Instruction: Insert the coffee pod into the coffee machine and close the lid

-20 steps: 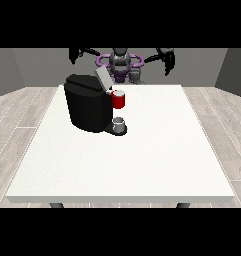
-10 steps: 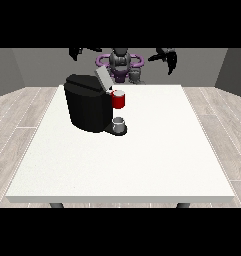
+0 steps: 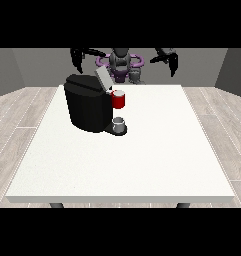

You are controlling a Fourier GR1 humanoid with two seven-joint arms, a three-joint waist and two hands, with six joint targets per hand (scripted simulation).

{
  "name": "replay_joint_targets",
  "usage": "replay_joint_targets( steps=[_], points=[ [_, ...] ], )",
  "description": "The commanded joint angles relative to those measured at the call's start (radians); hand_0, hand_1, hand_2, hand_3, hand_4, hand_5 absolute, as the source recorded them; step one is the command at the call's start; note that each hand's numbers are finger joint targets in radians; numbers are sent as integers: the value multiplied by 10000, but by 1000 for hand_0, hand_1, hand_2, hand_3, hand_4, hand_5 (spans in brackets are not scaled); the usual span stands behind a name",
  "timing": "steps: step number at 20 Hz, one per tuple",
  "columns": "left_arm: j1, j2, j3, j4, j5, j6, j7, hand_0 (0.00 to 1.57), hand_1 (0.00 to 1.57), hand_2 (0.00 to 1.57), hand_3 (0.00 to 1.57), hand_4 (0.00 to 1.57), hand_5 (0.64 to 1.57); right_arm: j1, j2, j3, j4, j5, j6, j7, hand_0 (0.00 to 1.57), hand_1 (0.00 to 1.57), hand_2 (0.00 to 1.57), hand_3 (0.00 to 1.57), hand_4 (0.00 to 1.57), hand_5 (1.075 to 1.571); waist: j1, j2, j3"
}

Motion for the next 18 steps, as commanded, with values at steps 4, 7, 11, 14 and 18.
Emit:
replay_joint_targets(
  steps=[4,7,11,14,18],
  points=[
    [826,2,-536,-2101,544,-62,1023,0,0,0,0,354,1571,-616,24,223,797,60,6,-7,0,0,0,0,0,1571,37,456,-2],
    [1435,-66,-710,-2295,390,238,317,0,0,0,0,374,1571,-830,70,205,968,-18,69,-470,0,0,0,0,0,1571,-120,998,-2],
    [1283,196,-536,-2668,652,243,440,0,0,0,0,377,1571,-1686,203,584,1145,202,-1,-201,0,0,0,0,0,1571,-177,1361,-4],
    [1640,757,-133,-3150,1217,-205,835,0,0,0,0,381,1571,-1261,355,840,1213,335,107,-431,0,0,0,0,0,1571,-411,1185,-4],
    [1438,1129,91,-3216,1230,-56,841,0,0,0,0,309,1571,-2043,310,840,1240,249,192,-252,0,0,0,0,73,1571,-536,1519,-4]
  ],
)
